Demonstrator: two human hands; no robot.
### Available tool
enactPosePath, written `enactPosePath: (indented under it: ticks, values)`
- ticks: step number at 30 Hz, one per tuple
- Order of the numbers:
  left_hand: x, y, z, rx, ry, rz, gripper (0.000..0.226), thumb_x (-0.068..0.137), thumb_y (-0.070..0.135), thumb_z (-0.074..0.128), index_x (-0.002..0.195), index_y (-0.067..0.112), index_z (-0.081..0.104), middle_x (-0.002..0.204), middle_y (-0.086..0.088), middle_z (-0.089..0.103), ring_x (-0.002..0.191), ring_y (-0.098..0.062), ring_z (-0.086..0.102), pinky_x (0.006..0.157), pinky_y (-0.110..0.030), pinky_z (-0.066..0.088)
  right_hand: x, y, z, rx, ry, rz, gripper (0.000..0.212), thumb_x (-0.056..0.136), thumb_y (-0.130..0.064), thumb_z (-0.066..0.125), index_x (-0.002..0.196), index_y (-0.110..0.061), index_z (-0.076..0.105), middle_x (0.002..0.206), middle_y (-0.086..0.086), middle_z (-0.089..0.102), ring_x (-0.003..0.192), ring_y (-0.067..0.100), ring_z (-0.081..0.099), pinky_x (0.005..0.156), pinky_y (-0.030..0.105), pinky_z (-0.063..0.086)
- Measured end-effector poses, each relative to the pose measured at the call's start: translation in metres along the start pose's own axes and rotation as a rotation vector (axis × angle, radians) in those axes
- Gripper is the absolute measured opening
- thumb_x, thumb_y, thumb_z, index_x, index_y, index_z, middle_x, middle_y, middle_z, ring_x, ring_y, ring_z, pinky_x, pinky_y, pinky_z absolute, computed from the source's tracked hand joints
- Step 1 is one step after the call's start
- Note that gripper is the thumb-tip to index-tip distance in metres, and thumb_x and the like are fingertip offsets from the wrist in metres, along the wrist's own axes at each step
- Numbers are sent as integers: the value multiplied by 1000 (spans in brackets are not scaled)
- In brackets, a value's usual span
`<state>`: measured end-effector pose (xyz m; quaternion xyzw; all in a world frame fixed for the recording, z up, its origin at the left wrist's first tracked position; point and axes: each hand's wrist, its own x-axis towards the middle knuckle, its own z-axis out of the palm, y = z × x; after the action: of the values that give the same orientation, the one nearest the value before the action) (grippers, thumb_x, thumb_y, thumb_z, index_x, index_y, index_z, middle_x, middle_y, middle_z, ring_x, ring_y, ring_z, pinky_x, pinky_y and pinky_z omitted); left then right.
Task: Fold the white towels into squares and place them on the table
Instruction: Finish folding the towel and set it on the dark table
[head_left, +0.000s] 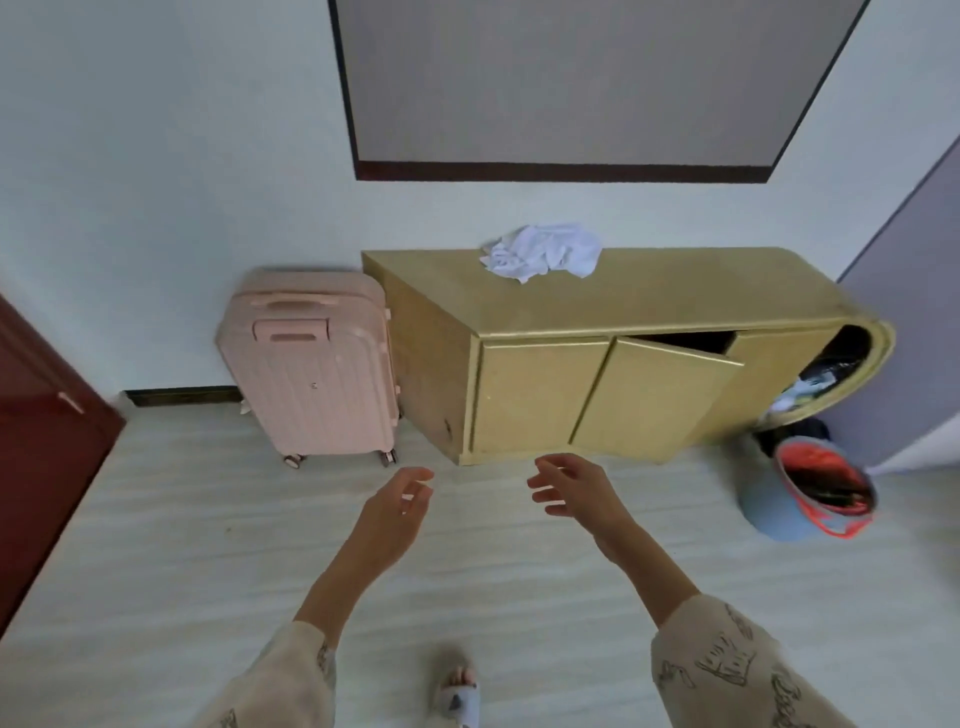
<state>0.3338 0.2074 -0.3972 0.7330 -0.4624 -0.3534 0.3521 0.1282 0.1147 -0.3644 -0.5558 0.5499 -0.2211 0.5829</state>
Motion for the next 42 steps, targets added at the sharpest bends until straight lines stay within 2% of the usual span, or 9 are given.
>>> enactPosePath:
  ticks: [5, 12, 20, 24, 30, 33, 36, 39, 42]
  values:
    - [127, 44, 2, 18, -58, 8, 25, 98, 17, 41, 118, 10, 53, 114, -10, 61, 96, -22, 60, 83, -29, 45, 94, -46, -39, 24, 80, 10, 15, 95, -22, 51, 104, -14, 60, 90, 4, 69, 81, 18, 64, 71, 27, 50]
    - [266, 81, 25, 74, -197, 41, 28, 99, 20, 38, 122, 11, 52, 118, -9, 59, 105, -22, 59, 87, -26, 44, 222, -77, -83, 51, 138, 82, 16, 95, -20, 50, 106, -13, 60, 89, 4, 69, 81, 18, 64, 71, 28, 50]
    - [437, 107, 57, 117, -208, -29, 25, 98, 17, 41, 119, 10, 53, 111, -7, 61, 95, -20, 58, 79, -25, 46, 392, -118, -135, 30, 87, 98, 17, 96, -19, 49, 107, -10, 59, 87, 4, 67, 77, 17, 62, 68, 27, 47]
    - [507, 121, 75, 148, -221, -89, 25, 97, 18, 44, 118, 11, 55, 118, -8, 60, 102, -20, 58, 88, -26, 44, 462, -140, -156, 32, 70, 145, 17, 96, -15, 49, 107, -7, 58, 89, 10, 65, 74, 20, 58, 60, 25, 43]
    - [596, 132, 101, 209, -182, -157, 24, 95, 16, 47, 114, 6, 59, 112, -8, 64, 101, -22, 60, 73, -17, 33, 550, -150, -172, 35, 47, 244, 14, 95, -15, 49, 103, -9, 59, 80, 4, 66, 70, 19, 58, 59, 24, 44]
    - [649, 135, 113, 208, -170, -180, 24, 94, 10, 45, 112, 3, 59, 105, -6, 61, 100, -24, 57, 77, -20, 34, 592, -152, -178, 32, 74, 273, 17, 94, -14, 49, 106, -7, 60, 80, 5, 66, 68, 18, 58, 59, 24, 44]
    - [709, 139, 125, 246, -155, -146, 24, 87, 12, 42, 104, 12, 59, 95, -5, 55, 89, -23, 53, 75, -26, 36, 627, -156, -184, 46, 106, 311, 18, 95, -14, 49, 107, -6, 59, 81, 4, 66, 67, 17, 58, 60, 24, 45]
    - [770, 147, 139, 290, -162, -91, 30, 91, 7, 46, 119, 4, 54, 114, -10, 56, 109, -25, 52, 87, -33, 43, 659, -160, -191, 53, 139, 345, 17, 95, -15, 49, 107, -8, 59, 81, 4, 66, 68, 16, 59, 61, 23, 46]
    - [825, 153, 154, 336, -135, -40, 30, 92, 11, 49, 121, 5, 52, 118, -15, 53, 111, -30, 50, 91, -39, 43, 692, -163, -198, 50, 164, 370, 17, 95, -15, 49, 108, -8, 59, 83, 4, 66, 70, 16, 60, 63, 24, 47]
